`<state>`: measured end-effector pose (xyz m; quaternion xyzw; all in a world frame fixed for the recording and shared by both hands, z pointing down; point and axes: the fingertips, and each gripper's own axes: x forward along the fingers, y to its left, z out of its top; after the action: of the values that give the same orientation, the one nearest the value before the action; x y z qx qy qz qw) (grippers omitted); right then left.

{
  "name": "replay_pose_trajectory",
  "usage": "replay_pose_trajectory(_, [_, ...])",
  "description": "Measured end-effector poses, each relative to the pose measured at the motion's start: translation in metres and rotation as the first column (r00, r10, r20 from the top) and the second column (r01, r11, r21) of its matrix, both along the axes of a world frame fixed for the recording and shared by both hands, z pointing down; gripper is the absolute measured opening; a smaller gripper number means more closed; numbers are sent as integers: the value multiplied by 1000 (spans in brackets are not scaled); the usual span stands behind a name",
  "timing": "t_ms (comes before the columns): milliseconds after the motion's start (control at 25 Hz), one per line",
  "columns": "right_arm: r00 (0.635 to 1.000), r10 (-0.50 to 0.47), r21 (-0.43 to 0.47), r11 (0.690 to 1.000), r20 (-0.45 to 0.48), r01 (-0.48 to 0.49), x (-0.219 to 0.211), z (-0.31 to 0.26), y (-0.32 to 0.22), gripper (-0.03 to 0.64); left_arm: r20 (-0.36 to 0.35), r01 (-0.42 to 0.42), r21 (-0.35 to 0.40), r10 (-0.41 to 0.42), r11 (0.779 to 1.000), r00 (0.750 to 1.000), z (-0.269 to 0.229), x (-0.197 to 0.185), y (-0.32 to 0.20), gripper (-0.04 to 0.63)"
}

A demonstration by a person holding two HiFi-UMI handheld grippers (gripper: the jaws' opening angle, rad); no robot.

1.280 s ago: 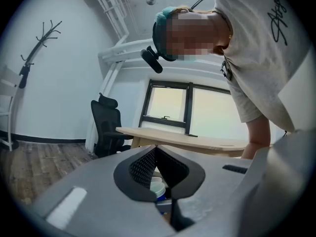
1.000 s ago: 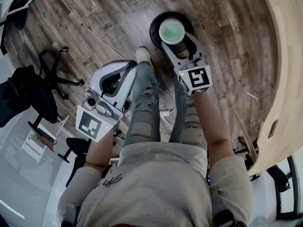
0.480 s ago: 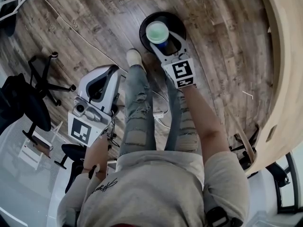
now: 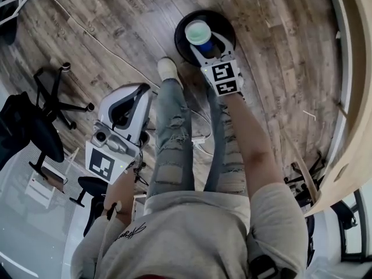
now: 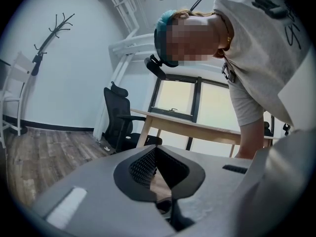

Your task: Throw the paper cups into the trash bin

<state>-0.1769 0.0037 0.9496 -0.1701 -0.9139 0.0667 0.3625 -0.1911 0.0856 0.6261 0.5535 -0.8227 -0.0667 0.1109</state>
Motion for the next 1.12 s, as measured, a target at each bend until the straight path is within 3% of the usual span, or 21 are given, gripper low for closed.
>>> replay_pose_trajectory(160, [997, -48, 57, 997, -55, 51, 3, 29, 1, 278, 1, 6, -12, -6, 1000, 1000, 10, -6, 5, 3])
replay_pose_trajectory(480, [979, -53, 133, 988, -195, 80, 6, 84, -8, 278, -7, 5, 0, -5, 1000, 1000, 25, -12, 7, 3])
replay_pose_trajectory(1120, [925, -118, 182, 964, -360, 194, 11, 152, 4, 279, -43, -21, -19, 20, 1000, 999, 48, -7, 9, 3])
